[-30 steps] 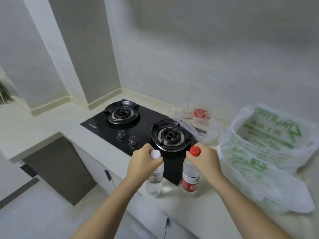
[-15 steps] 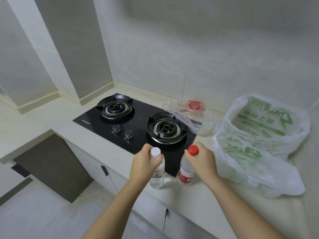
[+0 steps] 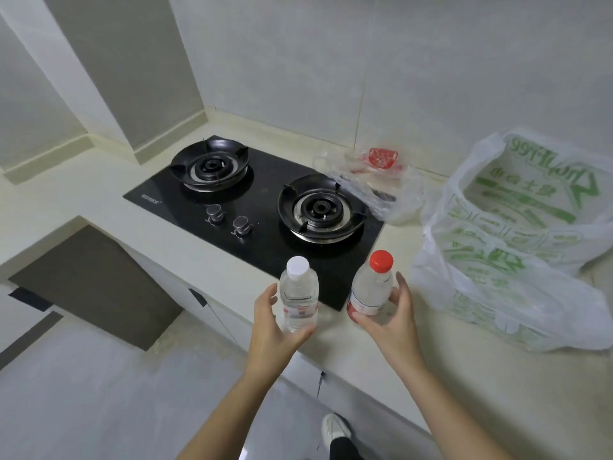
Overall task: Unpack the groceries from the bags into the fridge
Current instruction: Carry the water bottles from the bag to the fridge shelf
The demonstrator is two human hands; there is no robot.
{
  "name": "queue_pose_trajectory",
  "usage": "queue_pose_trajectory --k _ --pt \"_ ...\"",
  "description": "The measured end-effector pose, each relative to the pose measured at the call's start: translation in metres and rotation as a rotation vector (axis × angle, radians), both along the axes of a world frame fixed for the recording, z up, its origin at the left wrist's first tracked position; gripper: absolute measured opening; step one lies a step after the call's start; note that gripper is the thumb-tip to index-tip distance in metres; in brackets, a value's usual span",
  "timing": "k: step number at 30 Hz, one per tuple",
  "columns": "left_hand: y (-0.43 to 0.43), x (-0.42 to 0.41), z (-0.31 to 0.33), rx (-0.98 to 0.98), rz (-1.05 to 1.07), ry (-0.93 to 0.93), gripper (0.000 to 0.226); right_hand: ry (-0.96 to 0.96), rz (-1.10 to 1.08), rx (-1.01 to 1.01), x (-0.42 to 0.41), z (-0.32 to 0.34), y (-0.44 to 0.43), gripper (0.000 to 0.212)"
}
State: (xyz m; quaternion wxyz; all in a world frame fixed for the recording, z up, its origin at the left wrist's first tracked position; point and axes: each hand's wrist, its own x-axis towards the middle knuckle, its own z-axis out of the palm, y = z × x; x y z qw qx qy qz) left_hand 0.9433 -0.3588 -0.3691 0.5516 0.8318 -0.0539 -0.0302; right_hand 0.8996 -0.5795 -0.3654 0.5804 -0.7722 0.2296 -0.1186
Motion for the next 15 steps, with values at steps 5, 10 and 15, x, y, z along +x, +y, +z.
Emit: queue_pose_trajectory --k 5,10,15 --pt "-0.019 0.013 -0.010 -0.121 -0.049 -0.040 0.072 -0.108 0.012 0.101 0.009 -0.026 0.007 0.099" --pt "-0.024 0.018 -0.037 -0.060 0.017 0.048 0.077 -0.200 -0.022 0.037 0.018 -0.045 0.007 0.084" --pt "-0.026 0.019 -0.050 0.010 0.067 0.107 0.066 -0.117 -0.018 0.020 0.020 -0.064 0.002 0.065"
